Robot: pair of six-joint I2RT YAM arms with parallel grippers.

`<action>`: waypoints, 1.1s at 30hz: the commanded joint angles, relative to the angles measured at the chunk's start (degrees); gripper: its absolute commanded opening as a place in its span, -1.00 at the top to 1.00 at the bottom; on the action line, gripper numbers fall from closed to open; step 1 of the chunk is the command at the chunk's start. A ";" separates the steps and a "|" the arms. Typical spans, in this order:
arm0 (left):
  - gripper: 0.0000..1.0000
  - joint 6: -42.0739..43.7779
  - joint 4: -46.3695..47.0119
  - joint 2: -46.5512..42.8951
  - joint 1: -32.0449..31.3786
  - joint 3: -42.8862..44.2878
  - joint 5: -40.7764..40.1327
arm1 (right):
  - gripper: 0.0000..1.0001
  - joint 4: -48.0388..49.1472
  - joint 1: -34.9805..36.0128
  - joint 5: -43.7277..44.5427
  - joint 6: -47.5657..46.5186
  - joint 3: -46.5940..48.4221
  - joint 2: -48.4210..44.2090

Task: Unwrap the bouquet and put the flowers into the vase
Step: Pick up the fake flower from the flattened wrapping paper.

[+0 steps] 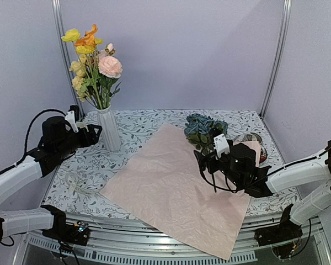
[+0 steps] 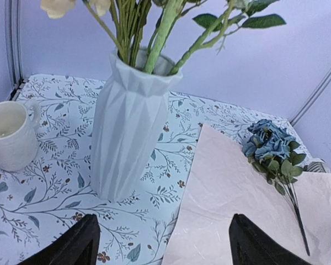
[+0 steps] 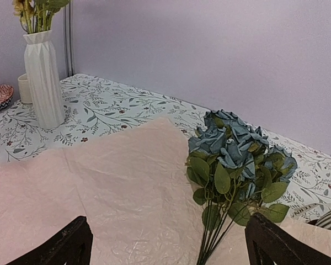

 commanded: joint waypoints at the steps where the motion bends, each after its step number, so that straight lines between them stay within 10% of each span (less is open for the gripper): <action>1: -0.67 -3.22 7.78 0.56 0.12 -5.30 3.40 | -0.98 -2.52 -3.51 1.37 4.80 -0.63 -3.75; 20: -0.83 -3.93 9.53 2.23 0.16 -7.81 11.41 | -0.25 -44.84 -15.52 -24.13 26.85 12.00 1.60; 33: -0.96 -5.60 1.52 2.94 0.37 -4.21 5.78 | 0.09 -49.49 -15.51 -26.29 28.86 13.06 5.89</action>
